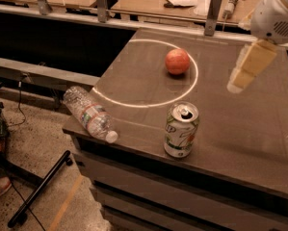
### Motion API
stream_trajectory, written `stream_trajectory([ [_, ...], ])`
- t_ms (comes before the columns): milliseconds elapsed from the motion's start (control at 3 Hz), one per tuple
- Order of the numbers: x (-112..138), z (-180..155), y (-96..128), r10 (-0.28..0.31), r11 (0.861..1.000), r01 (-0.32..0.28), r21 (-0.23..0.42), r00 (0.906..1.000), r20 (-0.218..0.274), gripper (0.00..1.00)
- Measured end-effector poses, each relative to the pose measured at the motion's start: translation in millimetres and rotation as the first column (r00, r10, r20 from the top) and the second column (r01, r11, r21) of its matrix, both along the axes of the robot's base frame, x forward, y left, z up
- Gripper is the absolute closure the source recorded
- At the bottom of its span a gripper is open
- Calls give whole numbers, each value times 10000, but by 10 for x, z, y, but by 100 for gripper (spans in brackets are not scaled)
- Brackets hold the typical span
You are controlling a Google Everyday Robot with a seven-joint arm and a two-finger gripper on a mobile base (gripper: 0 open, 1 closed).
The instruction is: Move apple near 7up can
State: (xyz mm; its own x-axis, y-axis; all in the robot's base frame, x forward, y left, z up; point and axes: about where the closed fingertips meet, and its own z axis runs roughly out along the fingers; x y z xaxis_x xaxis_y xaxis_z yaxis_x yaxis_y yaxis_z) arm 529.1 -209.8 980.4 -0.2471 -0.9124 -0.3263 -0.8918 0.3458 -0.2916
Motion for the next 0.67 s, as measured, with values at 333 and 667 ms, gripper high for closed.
stream_trajectory([
  [333,679,16,12,-678,9912,600,1184,9957,626,0],
  [667,1234,-144,41,-1617,9592,1333,2495,9821,970,0],
])
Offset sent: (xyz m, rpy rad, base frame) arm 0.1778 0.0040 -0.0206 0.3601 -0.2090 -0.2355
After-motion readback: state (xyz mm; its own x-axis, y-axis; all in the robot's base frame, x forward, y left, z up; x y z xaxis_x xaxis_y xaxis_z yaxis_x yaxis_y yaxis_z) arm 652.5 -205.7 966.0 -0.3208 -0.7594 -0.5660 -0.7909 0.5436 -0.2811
